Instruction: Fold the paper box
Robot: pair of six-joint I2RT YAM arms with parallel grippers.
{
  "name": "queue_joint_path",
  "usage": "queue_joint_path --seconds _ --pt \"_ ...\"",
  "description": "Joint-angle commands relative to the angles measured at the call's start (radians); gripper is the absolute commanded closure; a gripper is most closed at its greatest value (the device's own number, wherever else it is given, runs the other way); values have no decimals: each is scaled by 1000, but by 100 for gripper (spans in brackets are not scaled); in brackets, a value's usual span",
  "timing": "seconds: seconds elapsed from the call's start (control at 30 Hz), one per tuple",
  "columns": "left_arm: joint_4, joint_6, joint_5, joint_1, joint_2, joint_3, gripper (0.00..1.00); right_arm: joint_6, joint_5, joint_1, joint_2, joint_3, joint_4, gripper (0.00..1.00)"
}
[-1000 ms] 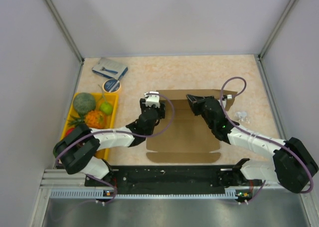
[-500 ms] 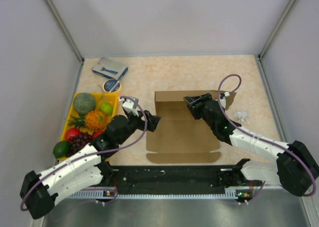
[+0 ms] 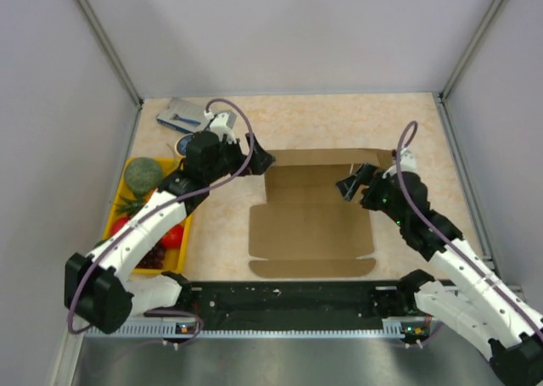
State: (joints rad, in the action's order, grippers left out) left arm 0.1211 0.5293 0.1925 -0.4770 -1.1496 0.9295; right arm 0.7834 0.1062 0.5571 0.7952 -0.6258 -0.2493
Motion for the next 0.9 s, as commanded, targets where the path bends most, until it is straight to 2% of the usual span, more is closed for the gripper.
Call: queue_joint_path --seconds 0.0,0.07,0.1,0.17,0.2,0.27,0.37,0.4,0.43,0.5,0.57,0.63,0.67,0.7,0.77,0.8,0.87 --pt "-23 -68 -47 9 -97 71 2 -318 -72 -201 -62 -133 -215 1" --pt "-85 -75 -59 9 -125 52 2 -334 -101 -311 -15 -167 -222 1" --pt "-84 -74 -47 14 -139 60 2 -337 -176 -438 19 -185 -194 1" --pt "-84 -89 -1 15 -168 74 3 -331 -186 -535 103 -204 -160 3" --pt "-75 -94 7 15 -174 83 5 -332 -224 -610 128 -207 -127 3" --pt "-63 -109 18 15 -154 86 5 -366 -319 -677 208 -219 -13 3" --pt "-2 -167 -49 15 -60 78 10 -462 -318 -697 304 -320 -67 13" --pt "33 -178 -129 14 -24 71 11 -472 -297 -697 306 -318 -67 13" --pt "49 -190 -142 14 49 56 12 -475 -295 -698 303 -310 -67 12" --pt "37 -198 -127 14 117 -3 16 -402 -249 -698 266 -264 -103 13" --pt "0 -146 -26 6 178 -44 18 -366 -267 -698 228 -214 -114 14" --pt "-50 -132 86 -15 173 -86 16 -407 -251 -697 181 -152 -97 12" --pt "-84 -152 103 -32 159 -86 14 -487 -241 -700 177 -140 -82 8" --pt "-80 -170 96 -76 140 -57 14 -521 -237 -704 206 -150 -77 9" --pt "-29 -239 19 -129 87 -11 18 -512 -250 -720 249 -178 -102 19" --pt "-18 -255 -8 -168 73 29 21 -486 -320 -732 268 -189 -123 22" --pt "-21 -273 -5 -195 41 51 21 -410 -432 -732 245 -157 -58 24"
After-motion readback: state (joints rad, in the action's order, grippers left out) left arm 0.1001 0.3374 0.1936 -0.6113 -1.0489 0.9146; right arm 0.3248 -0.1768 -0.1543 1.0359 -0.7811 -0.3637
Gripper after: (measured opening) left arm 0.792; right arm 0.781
